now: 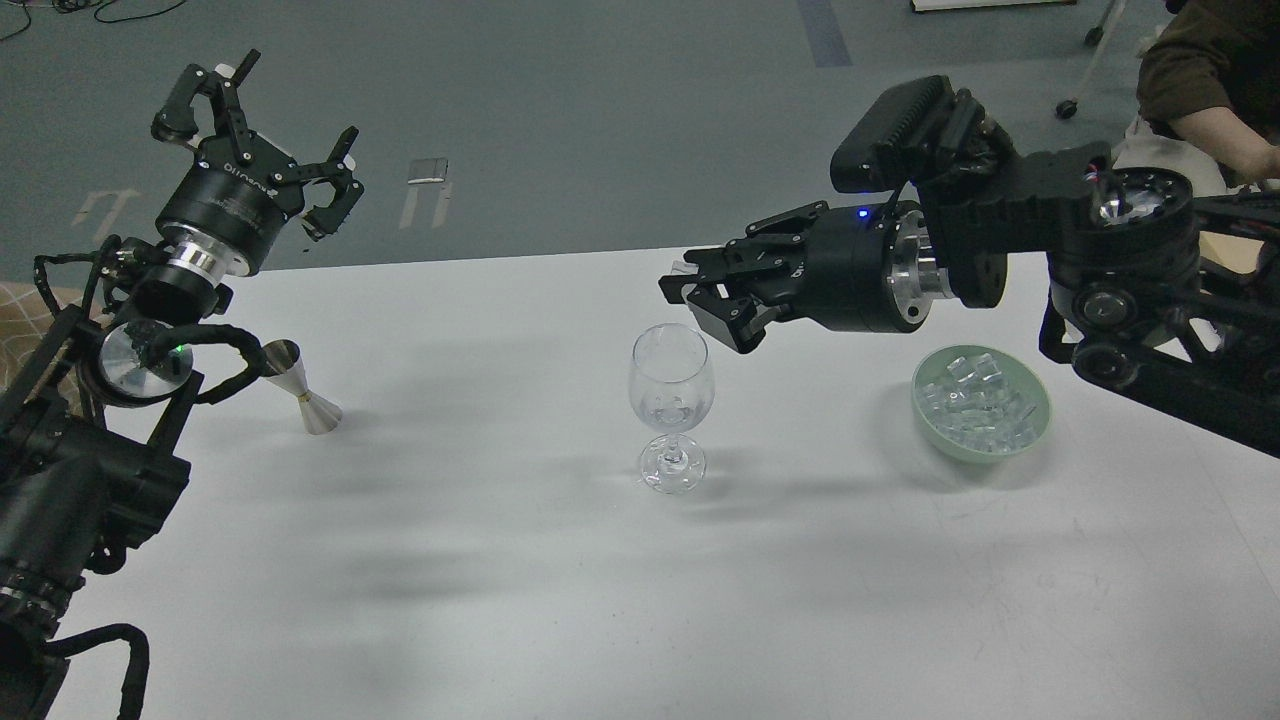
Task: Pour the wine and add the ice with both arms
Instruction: 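Carry the ice over the wine glass with the right gripper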
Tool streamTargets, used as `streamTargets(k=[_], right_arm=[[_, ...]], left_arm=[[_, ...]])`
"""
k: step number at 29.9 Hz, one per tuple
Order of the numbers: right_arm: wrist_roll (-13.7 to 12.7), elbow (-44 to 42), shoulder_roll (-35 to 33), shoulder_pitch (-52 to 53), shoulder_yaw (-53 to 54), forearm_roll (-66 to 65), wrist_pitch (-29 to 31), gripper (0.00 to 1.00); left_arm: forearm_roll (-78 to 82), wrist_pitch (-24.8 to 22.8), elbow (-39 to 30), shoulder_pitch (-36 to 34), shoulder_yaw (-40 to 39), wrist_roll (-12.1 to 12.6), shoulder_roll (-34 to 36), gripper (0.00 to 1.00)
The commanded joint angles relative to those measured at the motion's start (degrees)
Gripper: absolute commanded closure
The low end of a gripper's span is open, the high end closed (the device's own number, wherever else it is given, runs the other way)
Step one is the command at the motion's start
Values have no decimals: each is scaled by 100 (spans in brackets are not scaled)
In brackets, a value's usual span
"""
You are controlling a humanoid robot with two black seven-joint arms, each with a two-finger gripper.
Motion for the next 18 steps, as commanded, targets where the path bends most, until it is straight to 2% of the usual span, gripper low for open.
streamTargets(k=[1, 18], right_arm=[[-5, 28, -37, -95, 8, 0, 0, 100], [-14, -51, 139, -122, -1, -26, 0, 100]], left_arm=[[0, -1, 0, -1, 10, 0, 0, 2], [0, -1, 0, 16, -8, 0, 9, 2]])
